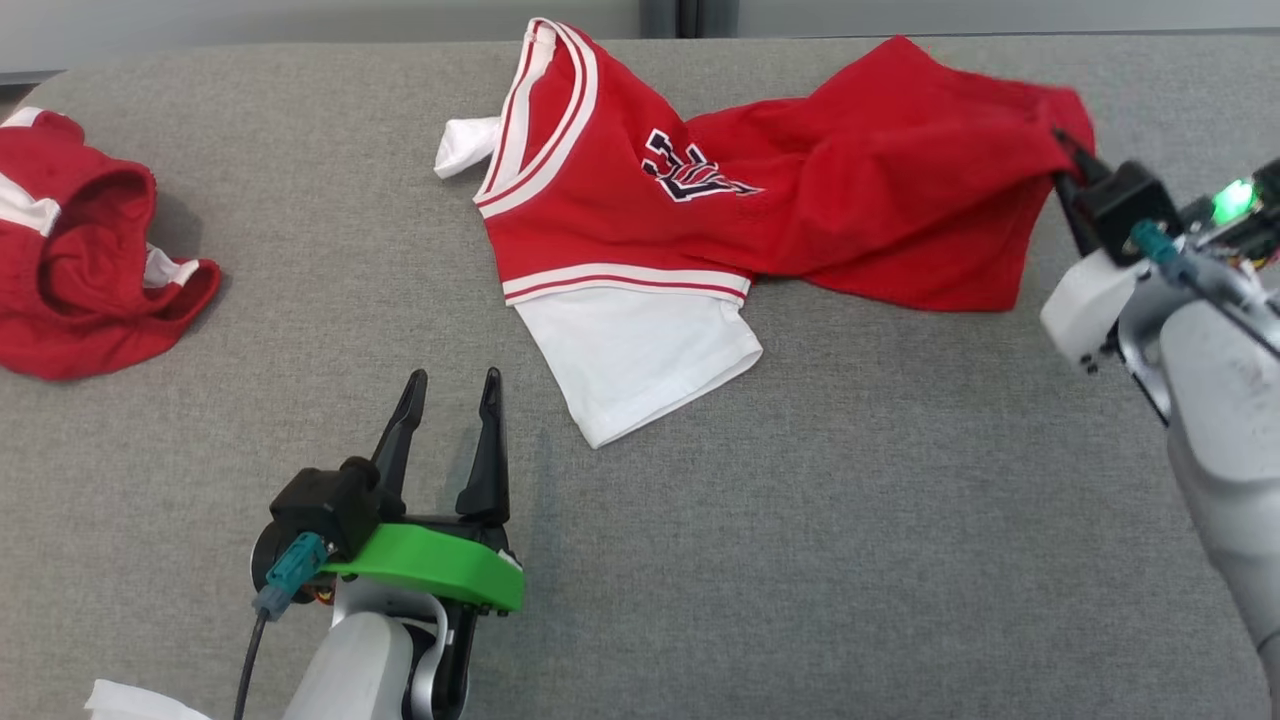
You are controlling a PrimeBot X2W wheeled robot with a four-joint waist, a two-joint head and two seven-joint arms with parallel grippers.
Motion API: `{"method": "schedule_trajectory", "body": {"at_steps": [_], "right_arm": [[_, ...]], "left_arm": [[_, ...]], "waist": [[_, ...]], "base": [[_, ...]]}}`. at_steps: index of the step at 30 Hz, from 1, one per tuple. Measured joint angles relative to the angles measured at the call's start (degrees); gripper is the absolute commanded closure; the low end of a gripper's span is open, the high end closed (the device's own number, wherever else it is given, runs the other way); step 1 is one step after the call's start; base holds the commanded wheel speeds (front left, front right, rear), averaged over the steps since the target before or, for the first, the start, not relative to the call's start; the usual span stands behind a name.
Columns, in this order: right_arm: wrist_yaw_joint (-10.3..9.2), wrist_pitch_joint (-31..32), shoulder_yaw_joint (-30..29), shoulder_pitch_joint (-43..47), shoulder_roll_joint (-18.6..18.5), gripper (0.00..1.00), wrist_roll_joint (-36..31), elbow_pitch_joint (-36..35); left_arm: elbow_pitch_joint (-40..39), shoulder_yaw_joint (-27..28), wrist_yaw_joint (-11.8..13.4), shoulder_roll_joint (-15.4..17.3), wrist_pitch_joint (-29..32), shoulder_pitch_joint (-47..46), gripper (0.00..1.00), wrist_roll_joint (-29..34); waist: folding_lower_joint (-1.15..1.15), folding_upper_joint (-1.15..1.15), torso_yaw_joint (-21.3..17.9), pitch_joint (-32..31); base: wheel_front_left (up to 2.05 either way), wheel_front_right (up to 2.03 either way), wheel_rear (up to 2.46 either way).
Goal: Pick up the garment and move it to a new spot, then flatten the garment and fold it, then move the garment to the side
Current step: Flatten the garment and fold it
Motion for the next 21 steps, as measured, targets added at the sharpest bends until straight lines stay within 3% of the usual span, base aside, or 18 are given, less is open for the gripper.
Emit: {"method": "schedule_trajectory", "body": {"at_steps": [5, 11, 20, 21], "right_arm": [[0.00, 0.01, 0.93, 9.90, 0.94, 1.00, 1.41, -3.87], [0.00, 0.01, 0.42, 21.15, 4.94, 1.00, 3.70, -10.24], [0.00, 0.01, -2.30, 30.88, 7.57, 1.00, 3.14, -15.16], [0.00, 0.01, -3.37, 31.61, 7.71, 0.89, 2.83, -15.47]], "left_arm": [[-0.02, 0.45, 0.12, -0.01, 0.00, 0.26, 0.00, -0.02], [0.11, 1.00, 0.12, -0.02, 0.00, 0.86, 0.00, 0.48], [0.91, 0.80, 0.00, -0.02, 0.00, 2.09, 0.00, 0.64], [1.02, 0.67, -0.03, -0.02, 0.00, 2.31, 0.00, 0.63]], "waist": [[0.00, 0.00, -1.19, -0.26], [0.00, 0.00, -3.33, -0.94], [0.00, 0.00, -5.27, -3.43], [0.00, 0.00, -5.45, -3.72]], "base": [[0.00, 0.00, 0.00], [0.00, 0.00, 0.00], [0.00, 0.00, 0.00], [0.00, 0.00, 0.00]]}}
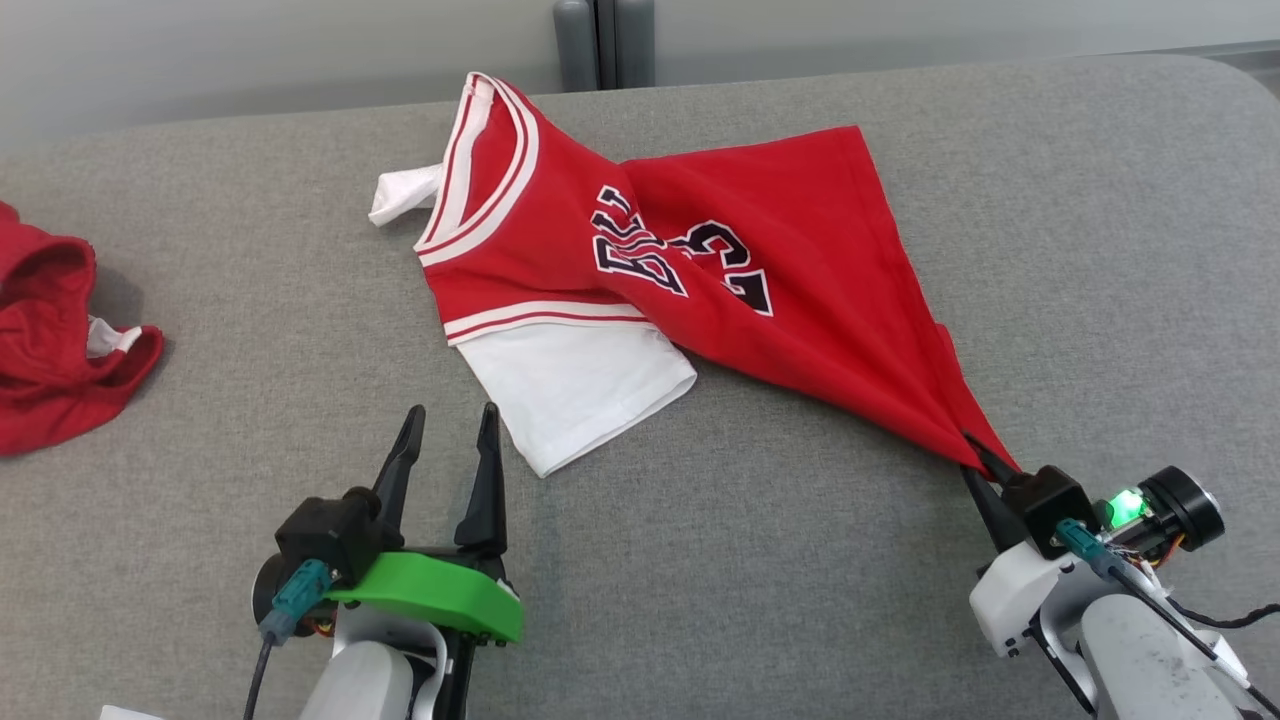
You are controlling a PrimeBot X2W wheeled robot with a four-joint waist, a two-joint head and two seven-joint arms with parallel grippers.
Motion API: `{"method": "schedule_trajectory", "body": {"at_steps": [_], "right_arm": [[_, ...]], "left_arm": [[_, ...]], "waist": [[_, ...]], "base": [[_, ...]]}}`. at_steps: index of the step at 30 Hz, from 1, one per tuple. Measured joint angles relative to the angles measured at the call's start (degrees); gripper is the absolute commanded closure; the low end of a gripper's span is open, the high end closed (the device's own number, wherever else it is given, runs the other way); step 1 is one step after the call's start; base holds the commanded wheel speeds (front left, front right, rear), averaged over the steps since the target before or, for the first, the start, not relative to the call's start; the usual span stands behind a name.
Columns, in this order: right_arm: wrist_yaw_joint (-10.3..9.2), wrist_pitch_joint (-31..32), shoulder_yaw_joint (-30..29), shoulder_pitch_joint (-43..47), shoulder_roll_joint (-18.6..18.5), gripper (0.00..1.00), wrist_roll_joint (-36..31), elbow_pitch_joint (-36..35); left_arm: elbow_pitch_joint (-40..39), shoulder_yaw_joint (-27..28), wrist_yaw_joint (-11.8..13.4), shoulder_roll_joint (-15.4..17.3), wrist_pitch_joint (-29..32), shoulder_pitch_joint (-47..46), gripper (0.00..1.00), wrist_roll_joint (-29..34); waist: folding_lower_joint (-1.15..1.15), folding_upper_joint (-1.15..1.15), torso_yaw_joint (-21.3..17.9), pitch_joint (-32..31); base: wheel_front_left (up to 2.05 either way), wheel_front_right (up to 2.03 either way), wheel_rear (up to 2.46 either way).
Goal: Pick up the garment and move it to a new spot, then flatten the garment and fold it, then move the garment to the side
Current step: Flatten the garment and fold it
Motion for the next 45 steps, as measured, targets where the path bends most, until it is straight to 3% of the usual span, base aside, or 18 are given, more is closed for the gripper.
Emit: {"method": "schedule_trajectory", "body": {"at_steps": [1, 2, 13, 30, 37, 45], "right_arm": [[0.00, 0.00, -0.73, 0.47, 0.14, 0.65, -0.15, -0.30], [0.00, 0.00, -1.76, 1.01, 0.55, 0.00, -0.32, -0.93], [0.00, 0.00, -5.68, 5.55, 4.94, 0.00, 1.33, -6.60], [0.00, 0.00, -14.08, 8.08, 8.35, 0.00, 6.97, -13.11], [0.00, 0.00, -11.93, 9.36, 8.46, 0.00, 13.37, -12.35], [0.00, 0.00, -12.06, 10.21, 8.47, 0.00, 15.40, -11.11]], "left_arm": [[0.14, -0.16, -0.03, -0.01, 0.00, 0.11, 0.00, -0.01], [0.26, -0.33, -0.04, -0.01, 0.00, 0.25, 0.00, -0.03], [0.62, -0.52, -0.51, -0.01, 0.00, 2.09, 0.00, -0.24], [-1.74, -0.85, -0.21, -0.02, 0.00, 7.75, 0.00, -0.74], [-3.00, 0.77, 0.89, -0.01, 0.00, 10.59, 0.00, -0.83], [-3.89, 2.24, 1.53, -0.01, 0.00, 11.87, 0.00, -0.66]], "waist": [[0.00, 0.00, -0.13, -0.23], [0.00, 0.00, -0.26, -0.50], [0.00, 0.00, -0.25, -3.49], [0.00, 0.00, 0.93, -9.26], [0.00, 0.00, 1.21, -10.25], [0.00, 0.00, 1.22, -10.19]], "base": [[0.00, 0.00, 0.00], [0.00, 0.00, 0.00], [0.00, 0.00, 0.00], [0.00, 0.00, 0.00], [0.00, 0.00, 0.00], [0.00, 0.00, 0.00]]}}
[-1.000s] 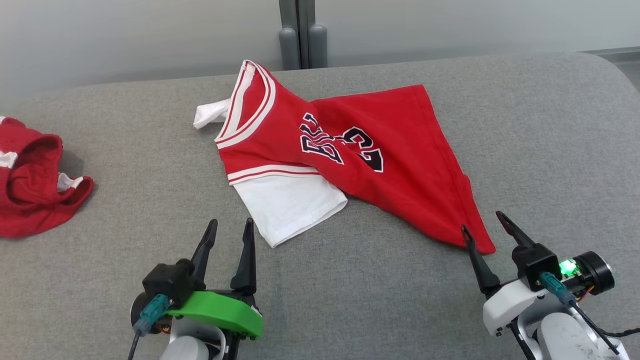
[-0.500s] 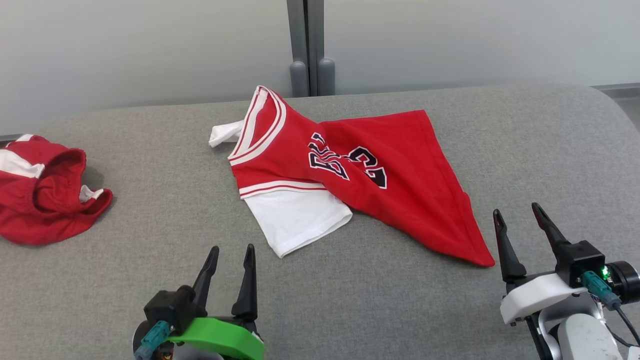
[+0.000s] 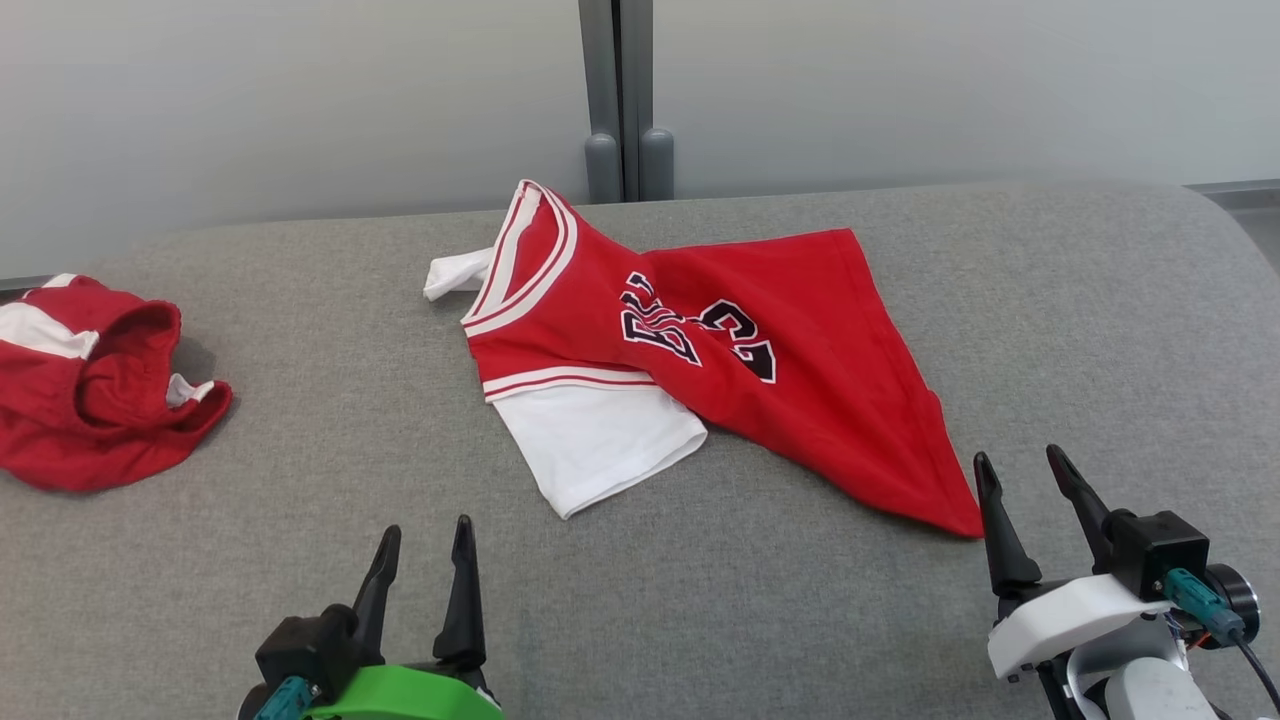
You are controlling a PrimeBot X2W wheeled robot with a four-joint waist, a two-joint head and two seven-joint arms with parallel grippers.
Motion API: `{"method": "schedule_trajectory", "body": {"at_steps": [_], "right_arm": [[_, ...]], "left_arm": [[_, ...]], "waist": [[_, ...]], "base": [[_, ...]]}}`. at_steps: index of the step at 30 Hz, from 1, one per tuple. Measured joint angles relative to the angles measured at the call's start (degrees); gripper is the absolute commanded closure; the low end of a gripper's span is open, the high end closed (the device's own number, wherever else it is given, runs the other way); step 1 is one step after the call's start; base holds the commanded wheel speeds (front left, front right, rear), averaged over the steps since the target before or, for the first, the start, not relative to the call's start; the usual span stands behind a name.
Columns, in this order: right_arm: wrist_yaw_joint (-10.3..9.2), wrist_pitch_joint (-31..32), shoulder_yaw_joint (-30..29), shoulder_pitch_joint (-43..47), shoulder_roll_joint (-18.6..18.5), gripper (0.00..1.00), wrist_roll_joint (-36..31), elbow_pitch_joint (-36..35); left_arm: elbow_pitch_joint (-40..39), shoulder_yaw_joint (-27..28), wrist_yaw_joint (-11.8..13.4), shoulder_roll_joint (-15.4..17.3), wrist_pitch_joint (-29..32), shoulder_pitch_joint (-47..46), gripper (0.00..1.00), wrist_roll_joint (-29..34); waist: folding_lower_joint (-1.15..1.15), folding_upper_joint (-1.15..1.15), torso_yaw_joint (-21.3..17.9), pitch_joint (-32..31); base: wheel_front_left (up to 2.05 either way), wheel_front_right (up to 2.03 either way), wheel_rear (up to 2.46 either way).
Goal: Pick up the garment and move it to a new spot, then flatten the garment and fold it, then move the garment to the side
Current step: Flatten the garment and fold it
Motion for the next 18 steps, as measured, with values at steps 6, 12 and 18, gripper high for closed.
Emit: {"method": "schedule_trajectory", "body": {"at_steps": [6, 12, 18], "right_arm": [[0.00, 0.00, 0.03, 0.00, 0.00, 0.00, 0.37, 0.54], [0.00, 0.00, 0.03, -0.03, 0.00, 0.00, 0.44, 0.94], [0.00, 0.00, -0.05, -0.31, 0.00, 0.00, 0.21, 1.18]], "left_arm": [[-0.20, 0.12, 0.05, 0.00, 0.00, 0.30, 0.00, 0.27], [-0.03, 0.02, 0.05, 0.00, 0.00, 0.27, 0.00, 0.51], [1.43, -0.40, -0.01, 0.00, 0.00, -0.20, 0.00, 1.72]], "waist": [[0.00, 0.00, -0.17, 0.12], [0.00, 0.00, -0.30, 0.20], [0.00, 0.00, -0.56, 0.49]], "base": [[0.00, 0.00, 0.00], [0.00, 0.00, 0.00], [0.00, 0.00, 0.00]]}}
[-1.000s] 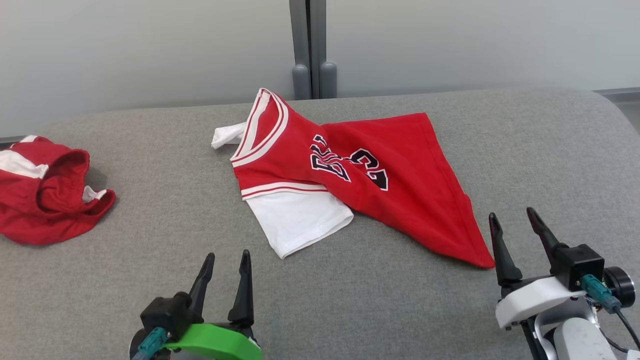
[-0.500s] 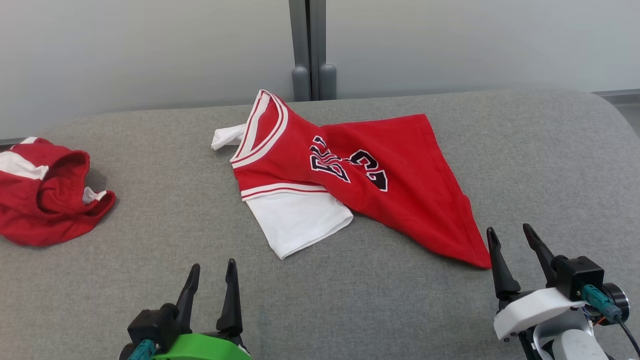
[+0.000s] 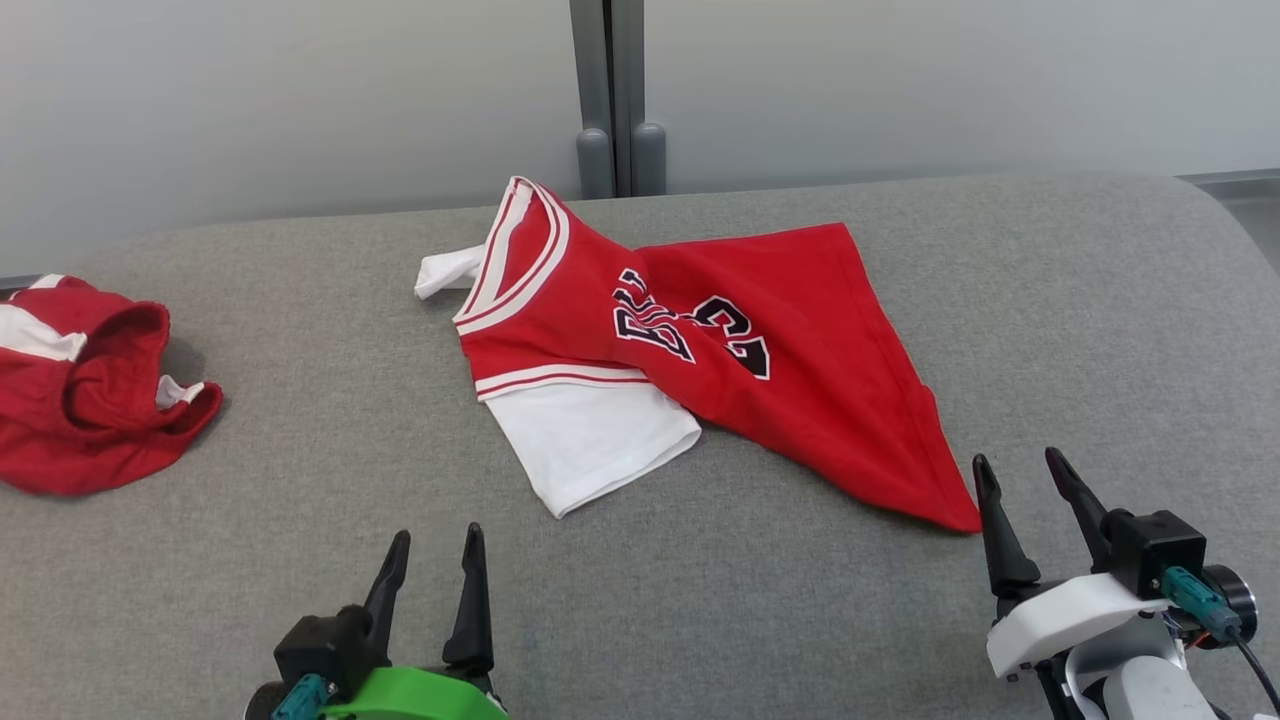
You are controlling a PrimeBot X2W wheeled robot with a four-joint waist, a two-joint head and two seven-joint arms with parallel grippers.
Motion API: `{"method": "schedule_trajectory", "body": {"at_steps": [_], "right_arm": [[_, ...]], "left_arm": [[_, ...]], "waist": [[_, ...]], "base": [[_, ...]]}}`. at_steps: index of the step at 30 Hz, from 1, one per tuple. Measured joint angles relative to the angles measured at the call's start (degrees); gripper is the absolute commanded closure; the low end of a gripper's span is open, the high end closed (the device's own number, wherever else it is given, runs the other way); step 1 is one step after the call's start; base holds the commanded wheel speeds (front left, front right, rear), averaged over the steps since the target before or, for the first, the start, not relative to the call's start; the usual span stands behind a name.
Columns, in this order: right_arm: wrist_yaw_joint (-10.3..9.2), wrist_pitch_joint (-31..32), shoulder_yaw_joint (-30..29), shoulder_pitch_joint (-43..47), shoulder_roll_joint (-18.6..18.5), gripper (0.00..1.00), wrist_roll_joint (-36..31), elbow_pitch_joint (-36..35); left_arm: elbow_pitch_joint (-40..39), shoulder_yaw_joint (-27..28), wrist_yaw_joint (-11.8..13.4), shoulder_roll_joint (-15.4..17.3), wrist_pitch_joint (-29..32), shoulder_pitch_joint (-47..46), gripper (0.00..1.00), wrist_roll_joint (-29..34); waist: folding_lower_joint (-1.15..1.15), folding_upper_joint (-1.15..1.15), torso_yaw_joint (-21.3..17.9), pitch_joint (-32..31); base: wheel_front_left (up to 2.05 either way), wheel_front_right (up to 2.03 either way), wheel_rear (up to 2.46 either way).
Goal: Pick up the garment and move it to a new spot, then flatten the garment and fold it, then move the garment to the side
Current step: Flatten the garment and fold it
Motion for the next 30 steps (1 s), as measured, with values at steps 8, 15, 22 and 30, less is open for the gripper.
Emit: {"method": "schedule_trajectory", "body": {"at_steps": [8, 15, 22, 30], "right_arm": [[0.00, 0.00, 0.41, -1.16, 0.00, 0.00, -1.20, 0.02], [0.00, 0.00, 1.70, -2.15, 0.01, 0.00, -1.91, 0.05], [0.00, 0.00, 2.46, -2.74, 0.00, 0.00, -2.08, 0.45], [0.00, 0.00, 3.02, -3.06, -0.01, 0.00, -2.11, 0.97]], "left_arm": [[9.62, -3.42, 0.07, -0.02, 1.99, -7.25, 0.00, 1.38], [19.70, -6.70, 0.92, -0.03, 10.79, -16.77, 0.00, -4.67], [26.60, -8.18, 3.38, -0.03, 16.08, -22.29, 0.00, -11.05], [32.40, -9.84, 5.11, -0.07, 17.50, -25.89, 0.00, -16.39]], "waist": [[0.00, 0.00, -0.72, 0.69], [0.00, 0.00, -2.29, 1.59], [0.00, 0.00, -4.86, 2.82], [0.00, 0.00, -7.99, 4.38]], "base": [[0.00, 0.00, 0.00], [0.00, 0.00, 0.00], [0.00, 0.00, 0.00], [0.00, 0.00, 0.00]]}}
